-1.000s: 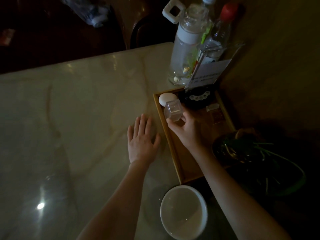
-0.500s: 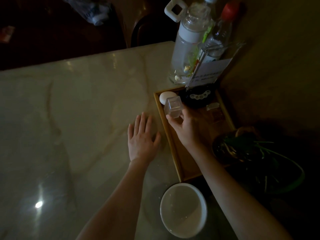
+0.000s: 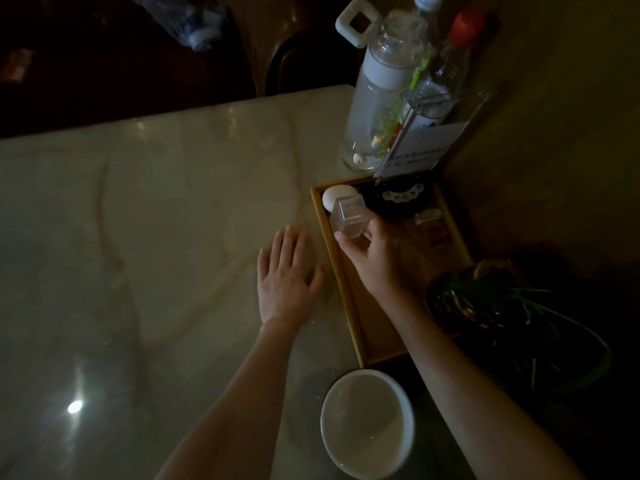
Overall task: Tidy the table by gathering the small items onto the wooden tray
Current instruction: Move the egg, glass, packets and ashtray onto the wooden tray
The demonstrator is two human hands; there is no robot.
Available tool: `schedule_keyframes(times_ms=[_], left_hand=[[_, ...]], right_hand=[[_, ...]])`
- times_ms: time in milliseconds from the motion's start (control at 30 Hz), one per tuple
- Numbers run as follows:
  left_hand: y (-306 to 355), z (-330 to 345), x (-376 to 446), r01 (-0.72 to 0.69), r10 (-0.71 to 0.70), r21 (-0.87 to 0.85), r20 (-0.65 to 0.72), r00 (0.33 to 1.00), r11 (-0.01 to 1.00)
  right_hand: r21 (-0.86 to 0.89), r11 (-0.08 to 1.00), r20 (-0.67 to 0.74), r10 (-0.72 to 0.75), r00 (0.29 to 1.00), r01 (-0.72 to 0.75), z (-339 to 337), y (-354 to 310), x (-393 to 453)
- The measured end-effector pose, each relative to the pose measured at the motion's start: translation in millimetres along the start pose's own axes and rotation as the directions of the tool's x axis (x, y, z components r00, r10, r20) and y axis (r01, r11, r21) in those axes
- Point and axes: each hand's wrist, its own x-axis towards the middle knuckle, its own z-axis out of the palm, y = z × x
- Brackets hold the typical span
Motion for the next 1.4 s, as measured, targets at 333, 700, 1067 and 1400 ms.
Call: schedule_keyframes(times_ms=[333, 700, 1067, 1400], left_hand=[[-1, 2, 0, -0.001, 0.001, 0.024, 0.016, 1.0, 1.0], [-1, -13, 2, -0.053, 0.052, 0.001, 0.128, 0.99, 0.999], [-58, -114, -25, -0.076, 0.092, -0.086, 0.202, 0.975, 0.993], [-195, -223, -74, -0.013, 0.013, -0.054, -0.013, 1.0, 0.998]], right_hand=[[-0.018, 1.0, 0.078, 0.014, 0.997, -0.013, -3, -4, -2], [-0.468, 0.884, 0.208, 0.128, 0.97, -0.016, -27, -19, -24], [-0.657, 0.692, 0.443, 0.034, 0.896, 0.298, -8, -92, -54], [-0.593, 0.644, 0.53, -0.139, 0.837, 0.483, 99, -221, -83]])
